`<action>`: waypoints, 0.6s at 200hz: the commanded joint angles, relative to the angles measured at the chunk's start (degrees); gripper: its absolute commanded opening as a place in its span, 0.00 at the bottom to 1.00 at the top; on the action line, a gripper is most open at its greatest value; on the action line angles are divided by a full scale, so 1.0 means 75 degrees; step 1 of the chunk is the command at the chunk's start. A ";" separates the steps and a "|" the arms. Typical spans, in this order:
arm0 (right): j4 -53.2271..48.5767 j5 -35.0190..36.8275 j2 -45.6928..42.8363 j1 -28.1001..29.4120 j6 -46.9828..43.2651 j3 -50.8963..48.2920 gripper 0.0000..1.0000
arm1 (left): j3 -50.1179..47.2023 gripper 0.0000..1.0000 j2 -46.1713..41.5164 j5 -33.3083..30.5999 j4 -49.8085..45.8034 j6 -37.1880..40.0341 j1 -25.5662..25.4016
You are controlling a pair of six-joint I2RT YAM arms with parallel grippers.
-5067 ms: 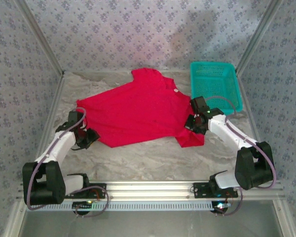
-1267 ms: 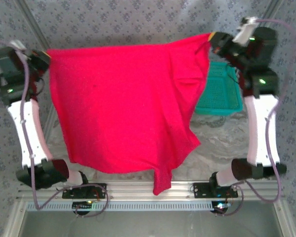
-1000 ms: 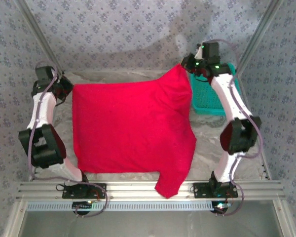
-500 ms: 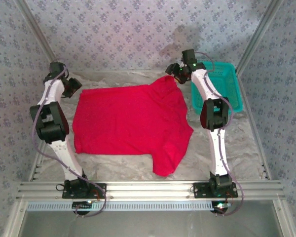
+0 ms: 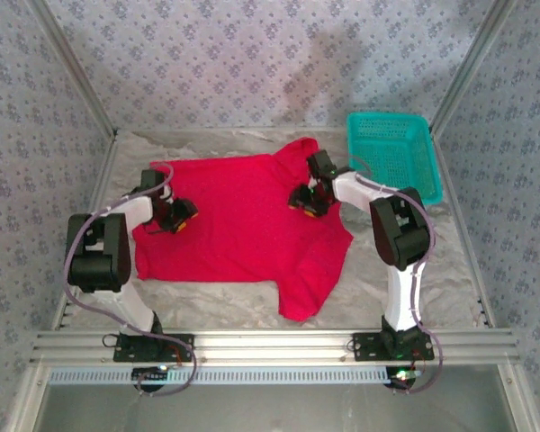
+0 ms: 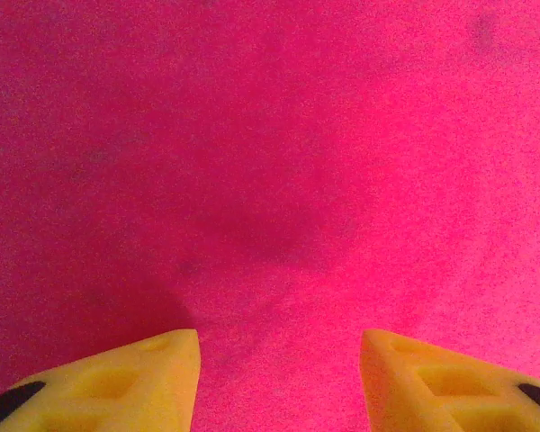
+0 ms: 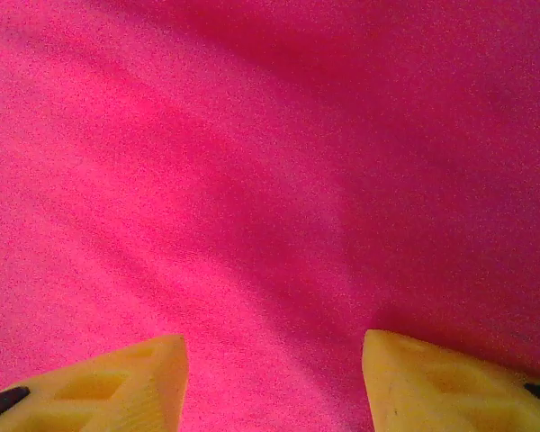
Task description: Fold the inside-out t-shirt
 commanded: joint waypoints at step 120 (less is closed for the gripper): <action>-0.0914 0.2474 -0.2028 -0.0088 -0.0228 0.0321 0.47 | -0.0510 0.50 -0.2257 -0.0684 -0.1264 0.0529 0.0020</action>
